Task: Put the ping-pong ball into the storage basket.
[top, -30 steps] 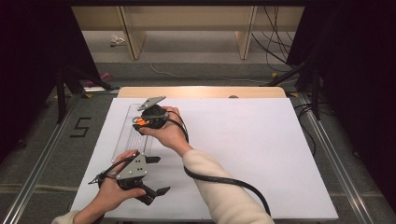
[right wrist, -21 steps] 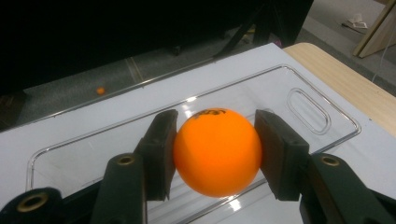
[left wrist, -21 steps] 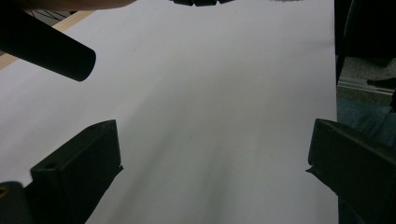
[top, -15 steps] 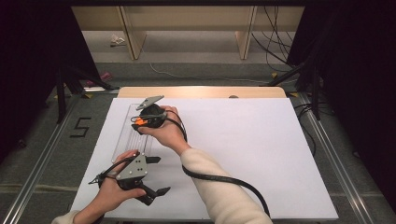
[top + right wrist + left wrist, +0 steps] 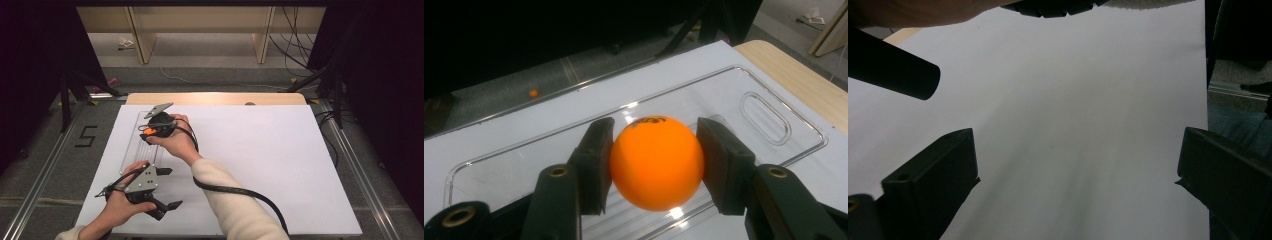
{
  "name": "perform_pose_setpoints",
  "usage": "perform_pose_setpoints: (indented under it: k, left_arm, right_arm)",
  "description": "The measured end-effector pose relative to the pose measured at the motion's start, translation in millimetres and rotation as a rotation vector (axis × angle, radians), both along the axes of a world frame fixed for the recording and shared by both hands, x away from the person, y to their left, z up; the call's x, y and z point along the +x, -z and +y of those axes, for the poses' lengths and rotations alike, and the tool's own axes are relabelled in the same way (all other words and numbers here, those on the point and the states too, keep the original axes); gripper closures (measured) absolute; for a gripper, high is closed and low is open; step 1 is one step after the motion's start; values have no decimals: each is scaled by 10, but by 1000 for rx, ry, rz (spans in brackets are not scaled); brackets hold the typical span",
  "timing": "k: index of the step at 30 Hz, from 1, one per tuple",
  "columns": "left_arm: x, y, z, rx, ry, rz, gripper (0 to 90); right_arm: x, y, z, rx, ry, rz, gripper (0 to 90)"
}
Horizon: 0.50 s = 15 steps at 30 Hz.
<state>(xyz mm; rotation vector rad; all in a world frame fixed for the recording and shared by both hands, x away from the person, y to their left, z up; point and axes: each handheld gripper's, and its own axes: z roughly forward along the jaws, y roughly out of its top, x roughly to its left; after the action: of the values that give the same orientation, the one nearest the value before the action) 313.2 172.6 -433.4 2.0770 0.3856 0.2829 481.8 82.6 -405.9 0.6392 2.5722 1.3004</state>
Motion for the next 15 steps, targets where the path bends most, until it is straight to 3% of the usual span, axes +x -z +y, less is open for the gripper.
perform_pose_setpoints:
  k: [15]
  left_arm:
    - [1, 1, -1, 2, 1, -1, 25]
  right_arm:
    - [24, 82, 36, -12, 3, 20, 514]
